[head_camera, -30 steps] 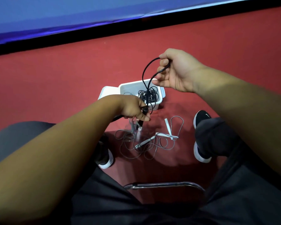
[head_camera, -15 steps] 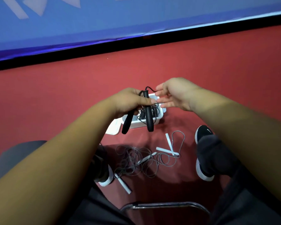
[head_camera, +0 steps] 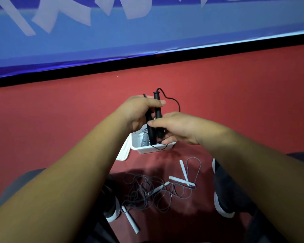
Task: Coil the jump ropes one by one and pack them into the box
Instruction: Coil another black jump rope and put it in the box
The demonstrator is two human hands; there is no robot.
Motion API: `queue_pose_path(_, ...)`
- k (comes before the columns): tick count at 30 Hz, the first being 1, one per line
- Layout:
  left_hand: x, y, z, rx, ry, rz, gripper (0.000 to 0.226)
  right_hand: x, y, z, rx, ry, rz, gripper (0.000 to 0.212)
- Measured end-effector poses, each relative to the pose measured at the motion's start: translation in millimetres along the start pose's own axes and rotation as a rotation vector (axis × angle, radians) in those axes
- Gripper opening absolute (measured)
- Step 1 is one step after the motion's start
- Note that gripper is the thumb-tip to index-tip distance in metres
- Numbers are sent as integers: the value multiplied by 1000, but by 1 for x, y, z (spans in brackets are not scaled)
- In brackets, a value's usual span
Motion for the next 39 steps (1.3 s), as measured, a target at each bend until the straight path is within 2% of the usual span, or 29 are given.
queue_pose_path(3, -1, 6, -2, 53, -61, -28, 25, -3, 3, 6, 54, 63, 1, 16)
queue_pose_path(7, -1, 8, -7, 79, -134, -63, 7, -5, 9, 11, 80, 106, -27, 11)
queue_pose_path(13, 3, 7, -21, 19, -124, -67, 3, -1, 21, 11, 58, 53, -104, 31)
queue_pose_path(16, 12, 8, -29, -22, 28, -86, 26, 2, 25, 12, 70, -31, -136, 32)
queue_pose_path(20, 24, -6, -46, 9, 451, -42, 67, 13, 20, 15, 108, -235, -214, 22)
queue_pose_path(22, 37, -11, -52, 16, 655, -98, 83, 18, 18, 14, 104, -263, -236, 20)
queue_pose_path(23, 44, -12, -55, 11, 715, -146, 83, 21, 17, 14, 97, -269, -243, 19)
queue_pose_path(24, 49, -13, -59, -23, 753, -199, 74, 23, 17, 14, 87, -279, -248, 18)
queue_pose_path(26, 58, -13, -66, -237, 884, -239, 33, 25, 14, 13, 67, -309, -243, 19)
queue_pose_path(27, 58, -15, -68, -342, 948, -177, 41, 25, 14, 13, 64, -323, -232, 21)
queue_pose_path(29, 53, -17, -66, -494, 1001, 18, 79, 23, 11, 14, 74, -335, -182, 24)
queue_pose_path(30, 49, -19, -65, -539, 1016, 62, 82, 22, 10, 14, 80, -336, -155, 25)
queue_pose_path(32, 45, -17, -60, -602, 1011, 70, 67, 22, 8, 17, 92, -339, -120, 21)
queue_pose_path(35, 43, -12, -57, -571, 912, 1, 30, 24, 6, 20, 103, -327, -105, 15)
queue_pose_path(37, 40, -12, -57, -562, 883, -45, 22, 26, 7, 20, 109, -341, -131, 23)
queue_pose_path(39, 33, -16, -60, -568, 837, -78, 24, 29, 6, 21, 121, -398, -222, 38)
Point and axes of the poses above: each hand's wrist, its own y-axis towards the middle knuckle, its own x-axis out of the back of the hand, z = x × y, the point moved 3 cm from there along y, towards the middle knuckle, and after that the axes turned 8 degrees about -y, right-handed, at the moved point
